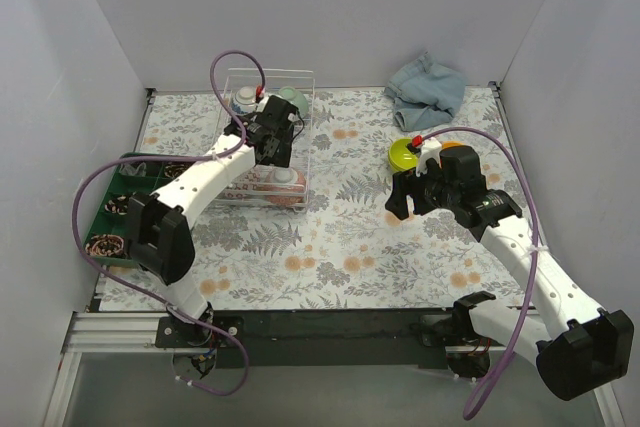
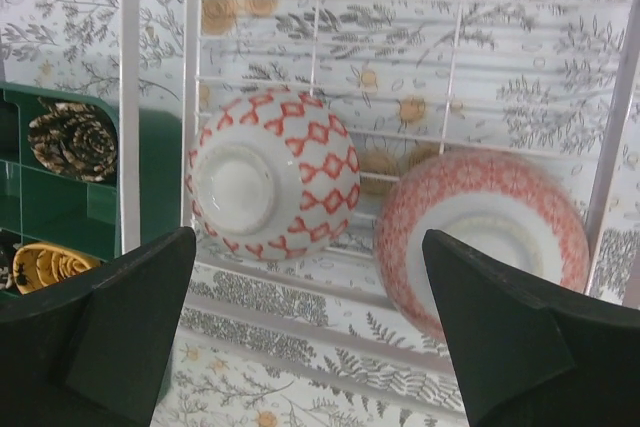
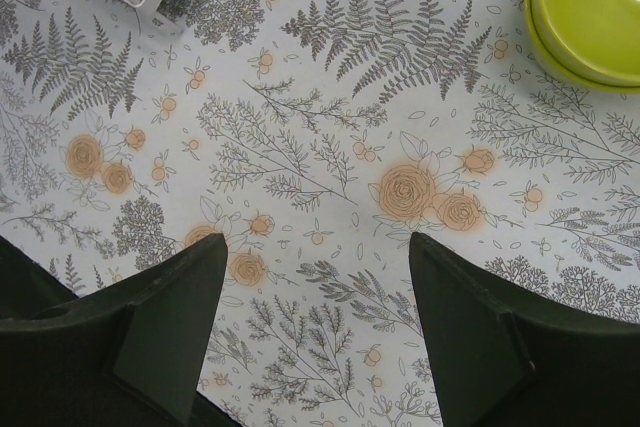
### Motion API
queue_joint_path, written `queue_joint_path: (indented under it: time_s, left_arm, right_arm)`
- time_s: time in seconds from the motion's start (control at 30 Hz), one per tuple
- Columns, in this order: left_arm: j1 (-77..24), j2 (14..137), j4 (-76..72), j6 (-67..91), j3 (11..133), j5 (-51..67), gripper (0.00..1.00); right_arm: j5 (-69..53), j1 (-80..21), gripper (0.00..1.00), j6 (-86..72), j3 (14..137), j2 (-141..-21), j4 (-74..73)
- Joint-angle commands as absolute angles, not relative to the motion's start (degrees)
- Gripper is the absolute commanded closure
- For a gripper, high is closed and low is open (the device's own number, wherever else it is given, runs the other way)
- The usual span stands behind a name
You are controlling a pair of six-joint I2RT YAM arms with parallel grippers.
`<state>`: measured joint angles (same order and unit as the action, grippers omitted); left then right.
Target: Unload the bowls from the dish rack
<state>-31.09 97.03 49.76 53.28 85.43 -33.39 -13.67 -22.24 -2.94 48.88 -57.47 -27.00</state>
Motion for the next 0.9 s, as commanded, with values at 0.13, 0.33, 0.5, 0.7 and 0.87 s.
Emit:
queue_joint_path:
  time_s: [0.13,0.33,0.5,0.7,0.87]
  left_arm:
    - [-28.8,104.2,55.2,55.4,91.8,-33.4,0.02]
    - [-27.4,107.4,53.4,56.0,90.0,-34.2,0.02]
    - [-26.2,110.0,52.8,55.7,89.7,-35.9,0.02]
    - [-26.2,112.8,54.1,55.8,89.5,-35.2,0.02]
    - [-26.2,114.6,56.6,56.0,89.6,-35.3,0.02]
  right_arm:
    - [-14.4,-22.2,0.19,-2.5,47.9,-55.3,-26.3]
    - [-14.9,-22.2,0.19,-2.5,47.1,-54.8,-26.3]
    - [-14.5,-22.3,0.19,-2.5,46.9,-54.9,-26.2]
    - [-14.7,-22.2,0.18,-2.5,46.5,-55.1,-26.2]
    - [-14.7,-22.2,0.18,-2.4,46.4,-55.5,-26.2]
